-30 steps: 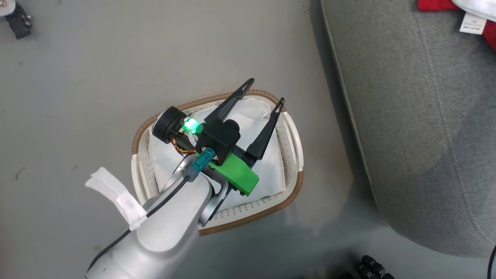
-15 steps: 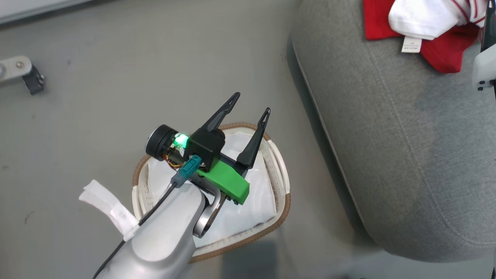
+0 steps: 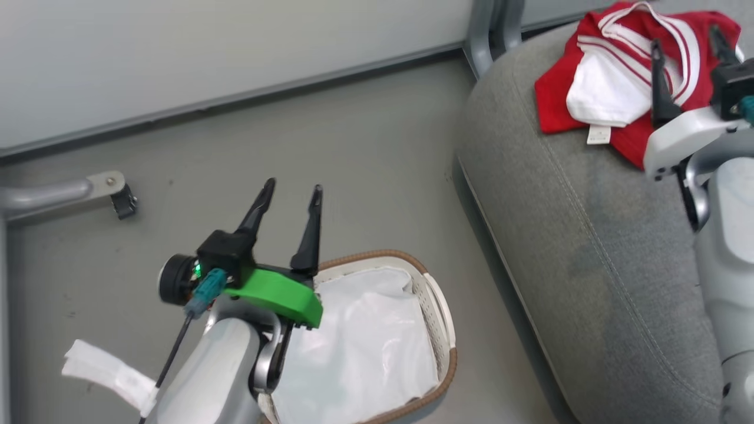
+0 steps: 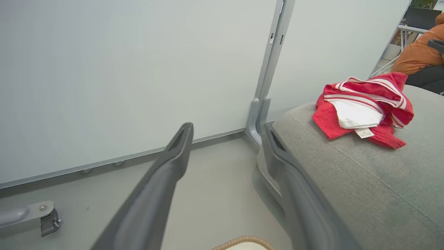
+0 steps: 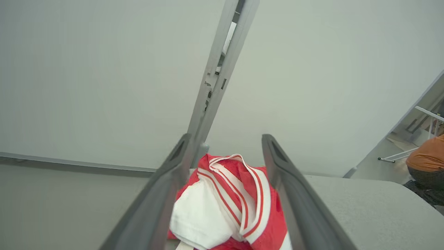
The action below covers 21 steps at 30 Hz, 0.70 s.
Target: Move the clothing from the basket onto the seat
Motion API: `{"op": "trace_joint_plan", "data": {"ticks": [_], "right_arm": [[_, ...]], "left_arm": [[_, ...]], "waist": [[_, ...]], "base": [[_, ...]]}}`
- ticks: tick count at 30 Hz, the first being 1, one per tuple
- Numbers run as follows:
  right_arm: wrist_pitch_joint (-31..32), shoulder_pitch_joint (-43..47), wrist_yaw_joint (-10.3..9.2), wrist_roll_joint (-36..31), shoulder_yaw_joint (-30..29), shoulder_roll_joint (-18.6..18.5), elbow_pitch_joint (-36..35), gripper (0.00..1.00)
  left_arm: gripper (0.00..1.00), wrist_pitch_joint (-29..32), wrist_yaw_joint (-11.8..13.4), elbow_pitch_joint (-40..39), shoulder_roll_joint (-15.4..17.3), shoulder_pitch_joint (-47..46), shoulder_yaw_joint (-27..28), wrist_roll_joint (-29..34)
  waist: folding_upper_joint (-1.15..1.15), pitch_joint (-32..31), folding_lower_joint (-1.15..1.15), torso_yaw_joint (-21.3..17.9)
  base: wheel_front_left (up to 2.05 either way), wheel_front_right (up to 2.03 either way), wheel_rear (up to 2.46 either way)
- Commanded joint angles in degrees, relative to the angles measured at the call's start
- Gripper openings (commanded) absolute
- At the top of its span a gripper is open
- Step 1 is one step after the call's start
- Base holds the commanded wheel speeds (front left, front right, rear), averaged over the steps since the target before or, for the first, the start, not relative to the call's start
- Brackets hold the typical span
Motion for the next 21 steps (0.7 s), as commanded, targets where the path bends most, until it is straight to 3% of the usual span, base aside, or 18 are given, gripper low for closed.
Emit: {"op": "trace_joint_plan", "data": {"ticks": [1, 15, 21], "right_arm": [[-0.3, 1.8, -0.08, 1.5, 0.3, 0.9, -1.0, 1.0], [-0.3, 18.9, -0.08, 7.4, 3.3, 9.0, -9.8, 1.0], [-0.3, 24.9, -0.08, 7.7, 4.5, 10.3, -14.2, 1.0]], "left_arm": [[1.0, 0.0, 0.4, -0.1, 0.4, 1.9, 1.2, -0.2], [1.0, 0.0, 0.8, -1.3, -0.2, 12.5, 13.6, 0.7], [1.0, 0.0, 0.6, -3.2, -1.3, 18.1, 18.0, 1.7]], "waist": [[0.0, -4.9, 0.0, 3.2], [0.0, -10.2, 0.0, 7.6], [0.0, -10.9, 0.0, 8.2]], "base": [[0.0, 0.0, 0.0], [0.0, 0.0, 0.0], [0.0, 0.0, 0.0]]}}
